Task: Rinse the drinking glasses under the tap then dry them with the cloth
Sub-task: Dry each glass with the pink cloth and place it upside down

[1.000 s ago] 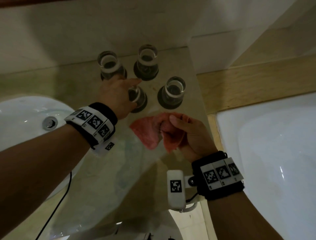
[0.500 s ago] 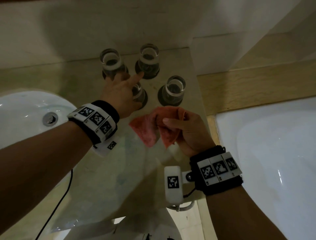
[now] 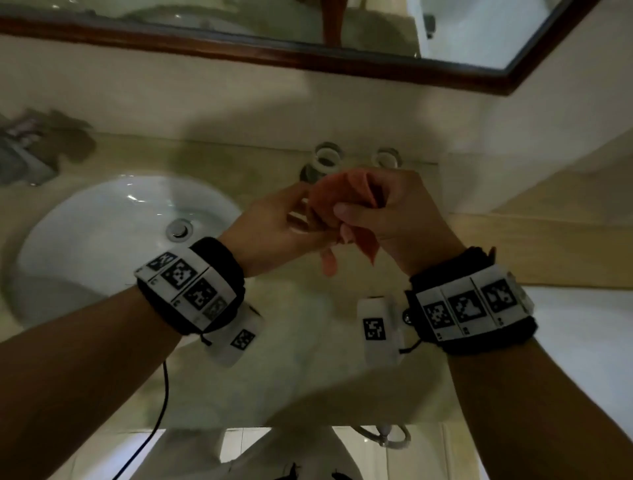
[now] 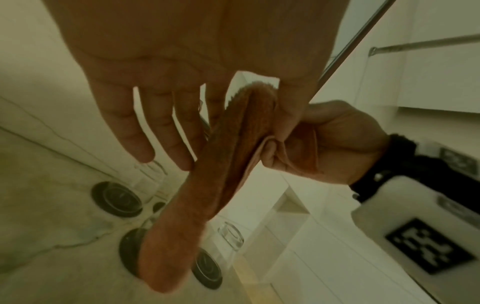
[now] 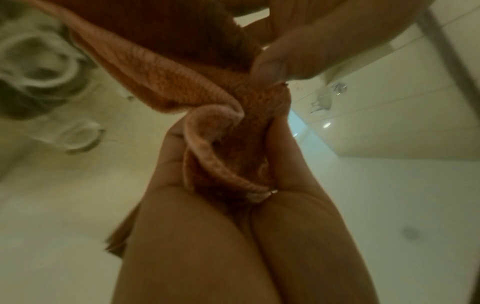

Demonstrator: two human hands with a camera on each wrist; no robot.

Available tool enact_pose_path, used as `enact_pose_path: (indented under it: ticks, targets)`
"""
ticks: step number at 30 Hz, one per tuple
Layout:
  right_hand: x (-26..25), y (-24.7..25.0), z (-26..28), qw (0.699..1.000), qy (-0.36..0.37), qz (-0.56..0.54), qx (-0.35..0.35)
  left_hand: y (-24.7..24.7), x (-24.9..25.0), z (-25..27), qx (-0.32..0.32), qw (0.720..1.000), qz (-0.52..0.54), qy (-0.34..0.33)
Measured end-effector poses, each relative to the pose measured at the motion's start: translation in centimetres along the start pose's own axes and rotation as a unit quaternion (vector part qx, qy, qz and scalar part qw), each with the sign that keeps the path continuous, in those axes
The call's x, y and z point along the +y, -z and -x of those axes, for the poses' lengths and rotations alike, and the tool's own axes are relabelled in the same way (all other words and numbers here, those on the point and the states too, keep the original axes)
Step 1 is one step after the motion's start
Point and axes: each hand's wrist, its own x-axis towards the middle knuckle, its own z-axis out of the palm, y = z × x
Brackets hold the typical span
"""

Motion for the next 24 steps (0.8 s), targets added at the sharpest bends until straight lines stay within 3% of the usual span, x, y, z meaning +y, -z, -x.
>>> enact_pose_path:
  ticks: [5, 8, 11, 18, 21, 24]
  targets:
    - [-5.4, -6.6, -1.1, 0.992, 0.064, 0.102, -0.046, 4.6, -2.1, 4.3, 0.146, 0.989, 0.002, -0.017]
    - [-7.8, -10.6, -1.7, 0.988, 0.078, 0.128, -0.037, 8.8, -3.6, 7.4, 0.155, 0.987, -0.033, -0.014]
    - [-9.5, -14.2, -2.9, 0.99, 0.081, 0.113, 0.019, 13.3, -4.9, 10.7, 0.129, 0.991, 0.008, -0.016]
    - [-9.9, -22.3, -5.7, 0.993, -0.028, 0.032, 0.111, 21.0, -7.0, 17.1, 0.143, 0.966, 0.216, -0.024]
    - [-9.6, -25.9, -6.0, 0.99, -0.095, 0.03, 0.1, 23.5, -8.1, 18.8, 0.162, 0.947, 0.274, -0.035]
    - [-10.0, -29.4, -5.8, 0.987, -0.154, 0.007, 0.042, 25.9, -9.3, 20.3, 0.187, 0.938, 0.288, -0.051]
